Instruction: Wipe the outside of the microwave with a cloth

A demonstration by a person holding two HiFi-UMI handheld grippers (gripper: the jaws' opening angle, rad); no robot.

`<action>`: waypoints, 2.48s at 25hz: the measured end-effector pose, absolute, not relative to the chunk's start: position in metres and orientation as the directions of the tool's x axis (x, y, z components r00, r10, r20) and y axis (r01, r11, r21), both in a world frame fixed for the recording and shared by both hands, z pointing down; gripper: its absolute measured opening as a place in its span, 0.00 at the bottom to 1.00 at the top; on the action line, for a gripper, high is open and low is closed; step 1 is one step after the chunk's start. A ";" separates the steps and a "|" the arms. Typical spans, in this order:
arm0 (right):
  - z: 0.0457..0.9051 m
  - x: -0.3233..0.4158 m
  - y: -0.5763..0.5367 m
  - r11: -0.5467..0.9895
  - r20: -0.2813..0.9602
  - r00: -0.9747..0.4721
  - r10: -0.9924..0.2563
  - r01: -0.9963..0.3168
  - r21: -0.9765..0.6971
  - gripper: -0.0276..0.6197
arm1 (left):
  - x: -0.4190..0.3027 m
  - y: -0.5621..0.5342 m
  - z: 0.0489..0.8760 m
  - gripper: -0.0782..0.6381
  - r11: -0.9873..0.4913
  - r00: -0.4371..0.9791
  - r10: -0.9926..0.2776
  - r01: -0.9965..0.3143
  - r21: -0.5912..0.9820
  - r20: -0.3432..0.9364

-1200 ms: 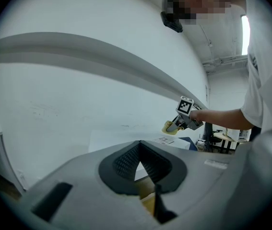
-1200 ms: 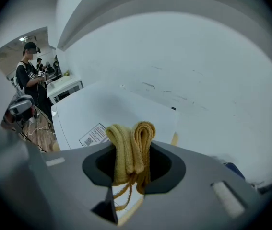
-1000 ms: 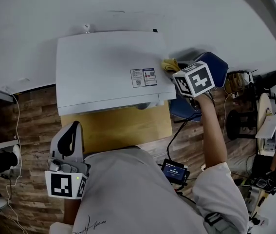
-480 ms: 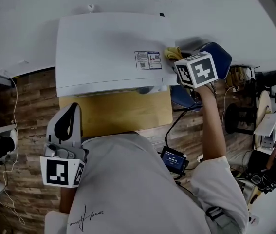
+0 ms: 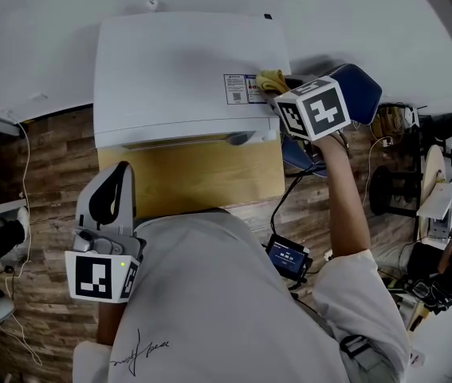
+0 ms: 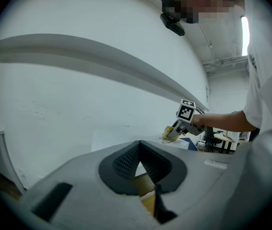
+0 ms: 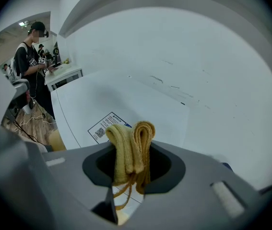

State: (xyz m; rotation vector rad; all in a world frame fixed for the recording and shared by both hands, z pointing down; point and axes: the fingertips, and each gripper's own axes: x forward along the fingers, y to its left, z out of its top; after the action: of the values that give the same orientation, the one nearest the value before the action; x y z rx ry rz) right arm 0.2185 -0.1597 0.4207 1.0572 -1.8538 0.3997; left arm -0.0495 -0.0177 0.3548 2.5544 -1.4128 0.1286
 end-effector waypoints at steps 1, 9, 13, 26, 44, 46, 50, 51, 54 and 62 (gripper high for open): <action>0.421 0.215 -0.159 0.581 0.844 -0.200 -0.497 -0.800 0.153 0.23 | -0.049 -0.017 0.355 0.11 -0.515 0.535 -0.825 -0.844 0.149 0.180; 0.419 0.180 -0.153 0.628 0.835 -0.268 -0.480 -0.769 0.114 0.23 | -0.042 -0.011 0.355 0.11 -0.528 0.549 -0.817 -0.836 0.151 0.179; 0.420 0.163 -0.153 0.649 0.832 -0.292 -0.473 -0.753 0.104 0.23 | -0.044 -0.011 0.357 0.11 -0.523 0.544 -0.819 -0.838 0.152 0.182; 0.419 0.110 -0.151 0.709 0.811 -0.374 -0.450 -0.702 0.070 0.23 | -0.050 -0.012 0.358 0.11 -0.507 0.528 -0.828 -0.849 0.148 0.188; 0.418 -0.013 -0.150 0.820 0.780 -0.526 -0.341 -0.571 -0.027 0.23 | -0.064 -0.016 0.360 0.11 -0.469 0.492 -0.849 -0.869 0.157 0.192; 0.418 -0.026 -0.149 0.830 0.776 -0.539 -0.327 -0.556 -0.036 0.23 | -0.067 -0.017 0.360 0.11 -0.462 0.487 -0.852 -0.872 0.160 0.194; 0.418 -0.046 -0.148 0.848 0.771 -0.559 -0.305 -0.527 -0.047 0.23 | -0.069 -0.017 0.359 0.11 -0.454 0.479 -0.857 -0.876 0.162 0.187; 0.418 -0.050 -0.147 0.852 0.769 -0.564 -0.299 -0.521 -0.051 0.23 | -0.070 -0.016 0.359 0.11 -0.452 0.478 -0.858 -0.877 0.162 0.187; 0.417 -0.062 -0.146 0.861 0.766 -0.577 -0.285 -0.505 -0.060 0.23 | -0.072 -0.017 0.361 0.11 -0.445 0.471 -0.861 -0.880 0.166 0.190; 0.417 -0.097 -0.145 0.880 0.741 -0.627 -0.240 -0.463 -0.107 0.23 | -0.081 -0.022 0.363 0.11 -0.422 0.452 -0.870 -0.889 0.177 0.195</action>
State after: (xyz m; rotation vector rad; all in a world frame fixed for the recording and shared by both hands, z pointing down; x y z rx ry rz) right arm -0.0974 -0.1448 0.4173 0.5036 -2.2690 0.3702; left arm -0.0814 -0.0221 0.3631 2.4512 -1.5192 0.1060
